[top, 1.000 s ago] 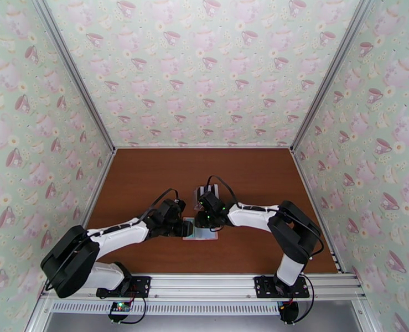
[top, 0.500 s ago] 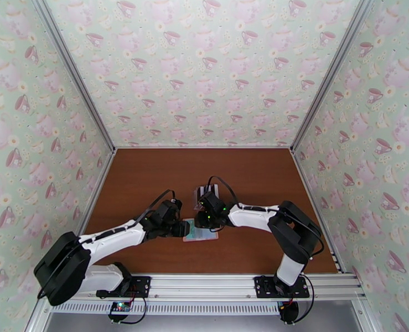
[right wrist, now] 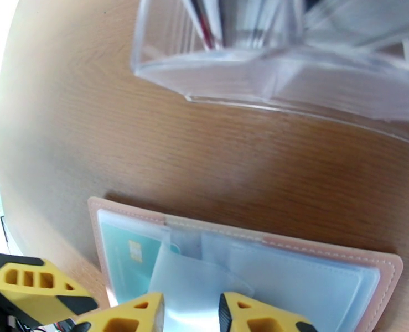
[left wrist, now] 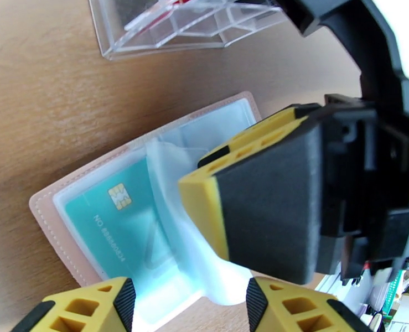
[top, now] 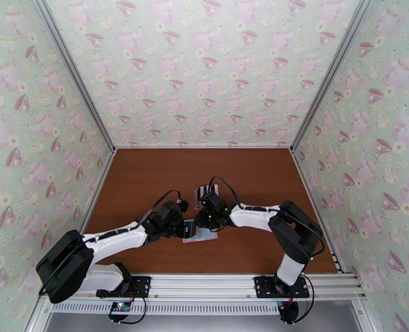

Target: Put the credit cards into the card holder

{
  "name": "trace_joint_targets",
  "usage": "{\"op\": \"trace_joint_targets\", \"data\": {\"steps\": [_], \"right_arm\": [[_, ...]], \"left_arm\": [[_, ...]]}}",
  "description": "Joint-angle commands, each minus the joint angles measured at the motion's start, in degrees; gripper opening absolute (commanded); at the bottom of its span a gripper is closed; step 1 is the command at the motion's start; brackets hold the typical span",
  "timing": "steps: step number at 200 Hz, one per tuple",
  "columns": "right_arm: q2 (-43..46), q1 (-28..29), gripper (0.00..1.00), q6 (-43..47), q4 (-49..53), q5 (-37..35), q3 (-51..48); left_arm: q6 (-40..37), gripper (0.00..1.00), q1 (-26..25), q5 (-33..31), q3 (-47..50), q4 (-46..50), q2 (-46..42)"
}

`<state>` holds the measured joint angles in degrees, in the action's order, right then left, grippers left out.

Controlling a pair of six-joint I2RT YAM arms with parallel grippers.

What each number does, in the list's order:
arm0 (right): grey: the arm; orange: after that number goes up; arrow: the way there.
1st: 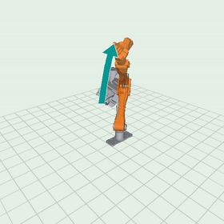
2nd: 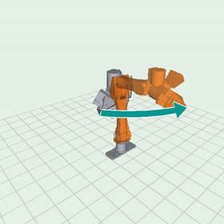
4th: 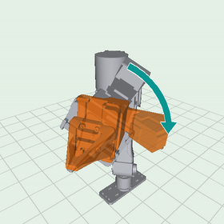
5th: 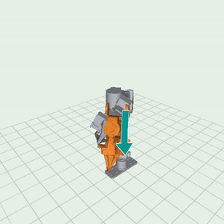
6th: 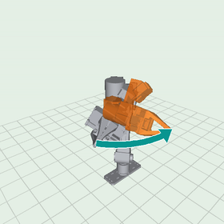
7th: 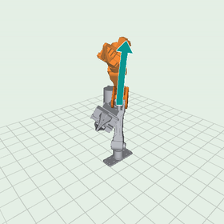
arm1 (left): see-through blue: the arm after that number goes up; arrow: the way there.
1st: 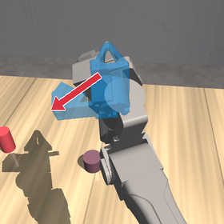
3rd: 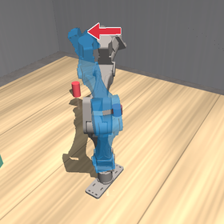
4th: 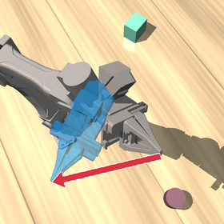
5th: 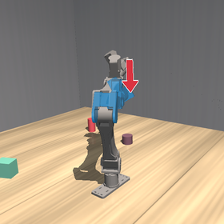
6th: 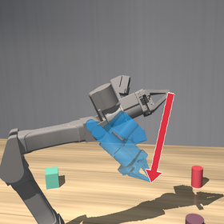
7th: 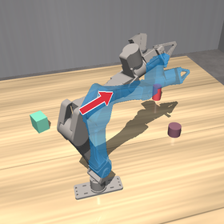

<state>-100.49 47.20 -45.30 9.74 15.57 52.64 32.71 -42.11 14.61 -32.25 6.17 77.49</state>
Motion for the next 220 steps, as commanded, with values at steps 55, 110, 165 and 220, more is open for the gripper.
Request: {"op": "trace_joint_targets", "data": {"steps": [55,110,165,220], "right_arm": [[1.8,-0.8,0.33,-4.0,-5.6,4.5,-3.4],[3.8,-2.2,0.33,-6.8,-9.5,7.0,-6.0],[4.9,-3.1,0.33,-9.7,-13.6,10.5,-7.7],[8.9,-4.9,0.34,-10.9,-14.5,10.7,-9.8]], "left_arm": [[1.6,0.64,-2.0,0.2,0.8,-2.3,4.2],[1.5,0.62,-2.9,-4.1,-0.3,1.0,5.0],[0.9,0.59,-3.1,-6.8,-1.4,4.7,5.6],[-0.1,0.58,-3.1,-9.0,-2.7,7.7,7.9]]}}
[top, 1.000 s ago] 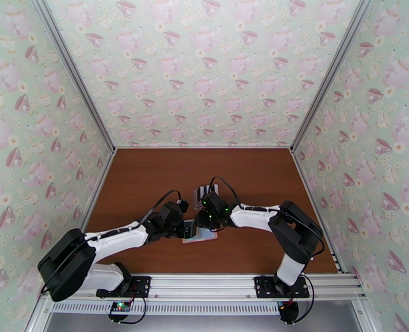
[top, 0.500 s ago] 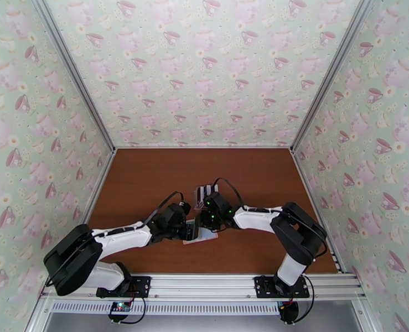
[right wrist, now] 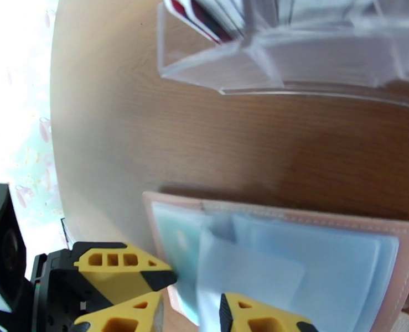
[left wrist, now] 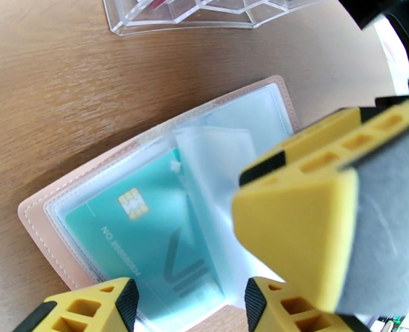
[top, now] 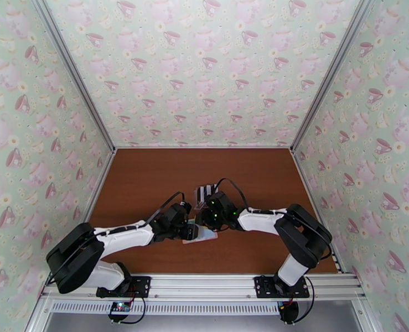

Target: Put the credit cards into the card holder

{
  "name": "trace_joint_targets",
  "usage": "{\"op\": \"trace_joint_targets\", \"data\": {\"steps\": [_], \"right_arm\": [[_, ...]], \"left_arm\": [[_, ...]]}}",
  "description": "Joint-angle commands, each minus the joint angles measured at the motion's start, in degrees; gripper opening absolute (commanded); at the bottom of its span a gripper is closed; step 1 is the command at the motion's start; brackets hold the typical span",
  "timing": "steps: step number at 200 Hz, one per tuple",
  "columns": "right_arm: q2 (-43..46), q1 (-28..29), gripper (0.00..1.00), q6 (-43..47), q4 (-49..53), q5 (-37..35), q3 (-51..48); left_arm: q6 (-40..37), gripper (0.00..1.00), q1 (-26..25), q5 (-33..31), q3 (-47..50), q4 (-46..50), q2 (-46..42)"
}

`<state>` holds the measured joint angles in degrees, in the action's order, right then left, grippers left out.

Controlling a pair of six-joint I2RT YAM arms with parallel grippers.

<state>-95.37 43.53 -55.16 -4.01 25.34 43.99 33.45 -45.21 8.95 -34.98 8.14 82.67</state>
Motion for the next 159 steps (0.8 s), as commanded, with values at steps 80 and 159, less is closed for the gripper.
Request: {"op": "trace_joint_targets", "data": {"steps": [80,159], "right_arm": [[10.5,-3.2,0.4,8.2,17.8,-9.0,1.9],[4.4,-2.7,0.41,9.8,17.2,-10.0,2.8]], "left_arm": [[-1.2,0.58,0.1,-2.7,0.4,3.9,5.3],[-3.6,0.65,2.4,-3.4,-0.3,4.1,6.4]]}}
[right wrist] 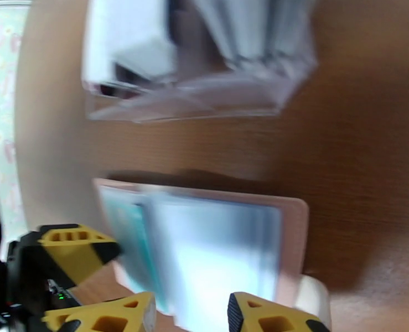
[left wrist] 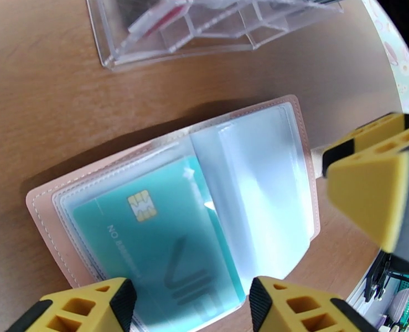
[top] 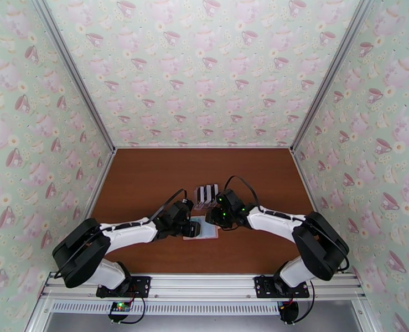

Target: Put the credit cards into the card holder

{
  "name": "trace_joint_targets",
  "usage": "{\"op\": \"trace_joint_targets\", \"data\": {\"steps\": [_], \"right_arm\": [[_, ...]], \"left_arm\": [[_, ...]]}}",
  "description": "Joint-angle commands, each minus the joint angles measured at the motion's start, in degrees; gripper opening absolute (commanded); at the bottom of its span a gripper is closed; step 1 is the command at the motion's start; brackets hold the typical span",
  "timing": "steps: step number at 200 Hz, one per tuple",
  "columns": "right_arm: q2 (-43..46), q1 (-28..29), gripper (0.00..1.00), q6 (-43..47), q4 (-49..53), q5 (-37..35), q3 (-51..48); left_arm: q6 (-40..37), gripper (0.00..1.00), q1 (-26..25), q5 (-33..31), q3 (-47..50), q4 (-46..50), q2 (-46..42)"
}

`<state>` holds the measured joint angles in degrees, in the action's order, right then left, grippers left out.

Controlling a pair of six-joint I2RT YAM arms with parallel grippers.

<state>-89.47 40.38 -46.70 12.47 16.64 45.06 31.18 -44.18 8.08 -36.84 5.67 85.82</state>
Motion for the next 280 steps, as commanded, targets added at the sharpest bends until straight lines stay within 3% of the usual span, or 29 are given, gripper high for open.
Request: {"op": "trace_joint_targets", "data": {"steps": [1,157,280], "right_arm": [[-1.6,0.5,0.41,1.3,0.7,-1.3,1.7],[-8.2,0.5,0.41,4.4,2.6,-3.9,7.9],[-7.5,0.4,0.4,4.9,2.5,-4.6,7.3]], "left_arm": [[-1.4,0.65,1.4,-2.5,1.5,6.6,3.3],[-2.4,0.66,2.6,-0.9,2.1,6.4,2.5],[-2.9,0.66,3.3,0.6,3.0,5.2,2.9]]}}
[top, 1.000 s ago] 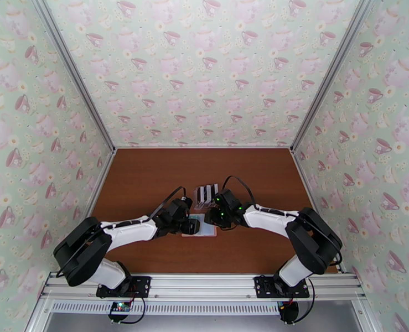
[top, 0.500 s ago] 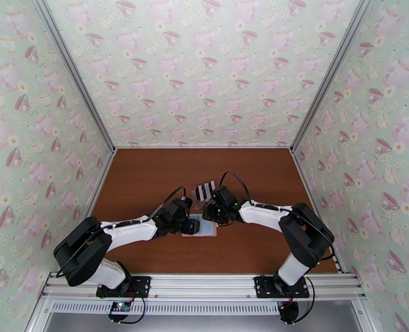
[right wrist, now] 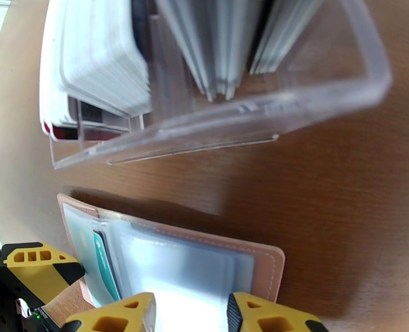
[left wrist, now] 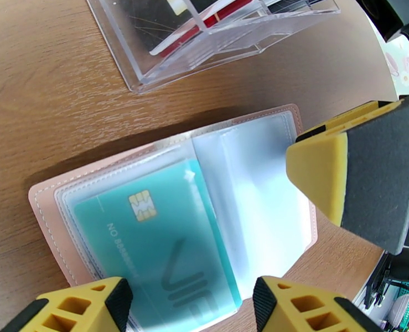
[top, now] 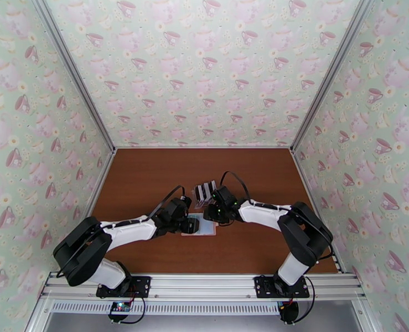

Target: Put the credit cards into the card holder

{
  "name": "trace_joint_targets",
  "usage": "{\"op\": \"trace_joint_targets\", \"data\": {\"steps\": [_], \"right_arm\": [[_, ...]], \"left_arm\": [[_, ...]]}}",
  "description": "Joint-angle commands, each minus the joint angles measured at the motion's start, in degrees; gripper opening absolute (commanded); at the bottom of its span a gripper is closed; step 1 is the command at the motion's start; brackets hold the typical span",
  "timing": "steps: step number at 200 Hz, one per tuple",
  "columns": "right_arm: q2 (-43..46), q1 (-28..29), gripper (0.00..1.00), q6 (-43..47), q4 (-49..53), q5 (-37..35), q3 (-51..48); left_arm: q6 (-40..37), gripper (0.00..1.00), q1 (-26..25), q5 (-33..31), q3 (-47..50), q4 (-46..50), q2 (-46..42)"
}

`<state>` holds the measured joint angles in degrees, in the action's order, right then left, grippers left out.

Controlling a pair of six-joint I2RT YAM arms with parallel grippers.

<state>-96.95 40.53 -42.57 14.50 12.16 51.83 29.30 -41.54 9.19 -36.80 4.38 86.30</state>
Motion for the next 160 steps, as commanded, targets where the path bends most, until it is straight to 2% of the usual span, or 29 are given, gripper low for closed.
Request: {"op": "trace_joint_targets", "data": {"steps": [1,110,160], "right_arm": [[0.0,0.3,0.4,0.8,0.5,-0.2,0.6],[-1.8,1.7,0.4,0.6,-0.9,0.7,1.3],[-3.4,2.0,0.4,2.1,2.3,-4.1,1.9]], "left_arm": [[-1.0,0.66,0.7,-0.5,2.9,6.6,2.4],[-1.5,0.65,0.6,0.4,2.9,6.5,2.8],[-1.8,0.65,0.6,0.5,3.1,6.5,2.4]]}}
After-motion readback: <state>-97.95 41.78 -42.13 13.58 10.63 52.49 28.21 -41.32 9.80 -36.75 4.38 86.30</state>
